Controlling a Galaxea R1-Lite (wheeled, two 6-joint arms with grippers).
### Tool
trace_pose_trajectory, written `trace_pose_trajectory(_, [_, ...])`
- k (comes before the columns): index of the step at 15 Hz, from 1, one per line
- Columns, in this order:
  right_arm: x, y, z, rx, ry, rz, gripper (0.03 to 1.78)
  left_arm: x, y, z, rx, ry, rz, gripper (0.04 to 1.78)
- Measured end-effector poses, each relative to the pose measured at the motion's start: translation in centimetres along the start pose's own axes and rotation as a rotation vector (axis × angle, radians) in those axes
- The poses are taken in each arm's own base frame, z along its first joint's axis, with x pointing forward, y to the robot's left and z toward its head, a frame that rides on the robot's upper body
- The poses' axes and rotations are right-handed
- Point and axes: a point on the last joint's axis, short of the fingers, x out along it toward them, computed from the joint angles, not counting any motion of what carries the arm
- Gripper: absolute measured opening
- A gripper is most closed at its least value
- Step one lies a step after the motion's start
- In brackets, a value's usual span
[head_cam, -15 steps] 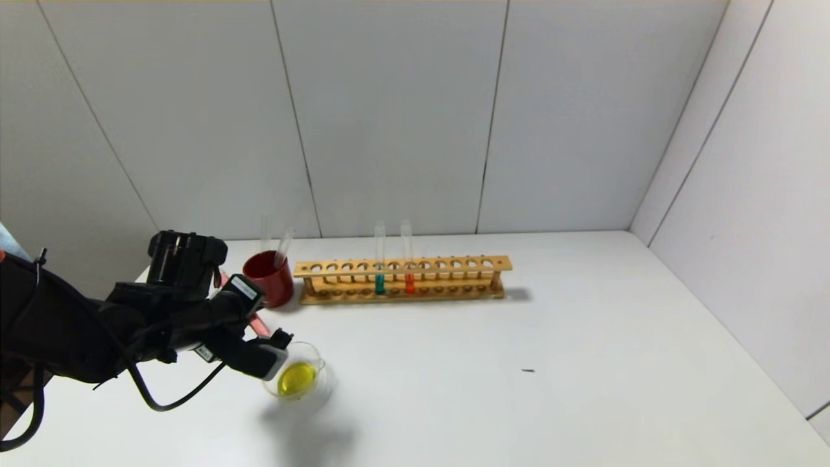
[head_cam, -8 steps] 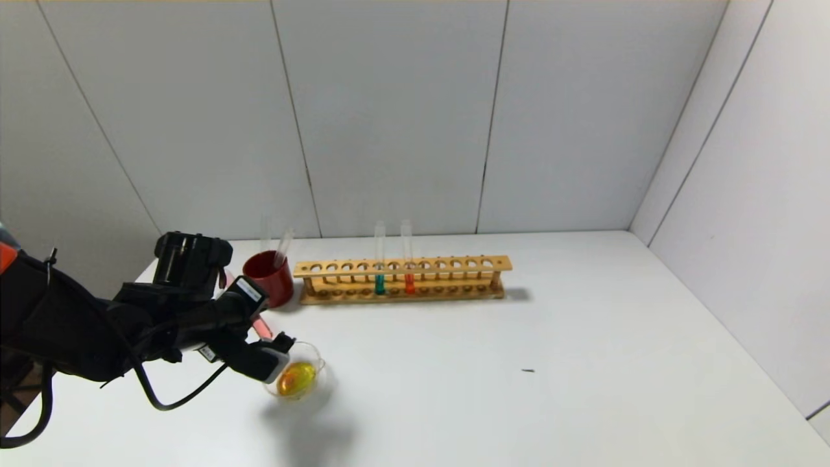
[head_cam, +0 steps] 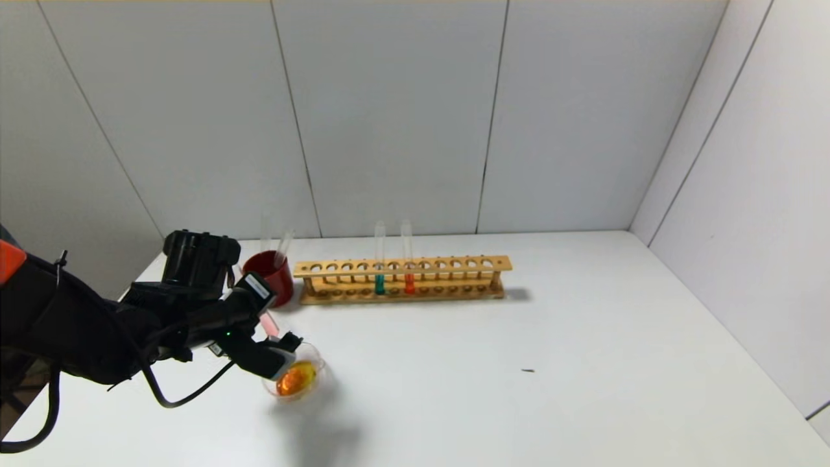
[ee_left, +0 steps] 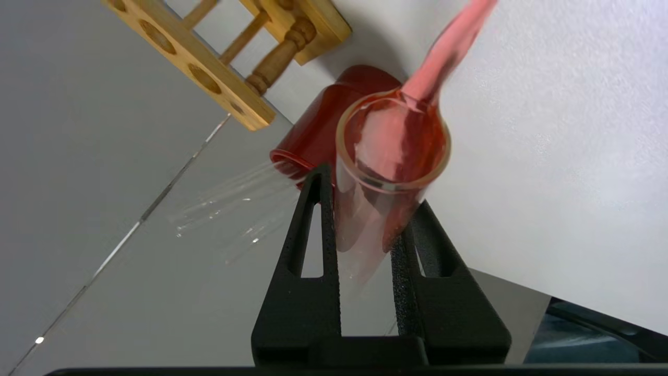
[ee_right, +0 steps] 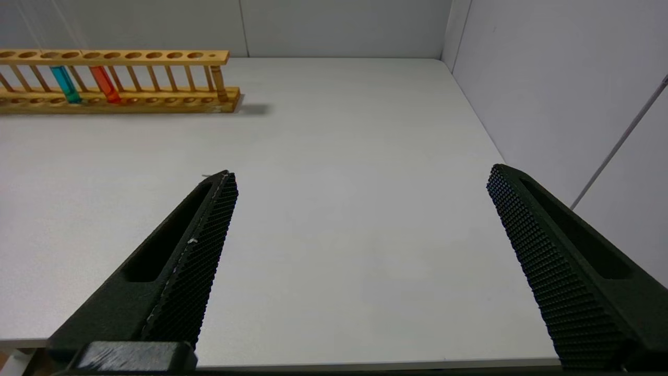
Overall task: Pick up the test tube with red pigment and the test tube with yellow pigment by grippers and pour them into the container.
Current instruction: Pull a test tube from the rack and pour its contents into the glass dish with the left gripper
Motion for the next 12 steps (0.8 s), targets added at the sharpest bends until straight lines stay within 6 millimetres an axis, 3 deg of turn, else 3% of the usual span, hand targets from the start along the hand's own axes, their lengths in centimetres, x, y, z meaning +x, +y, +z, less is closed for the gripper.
trace_pose_trajectory(12, [0.0,0.0,0.0,0.0,0.0,0.0,1.75,0.05,0.33,0.96,0.042,0.004,0.015,0.33])
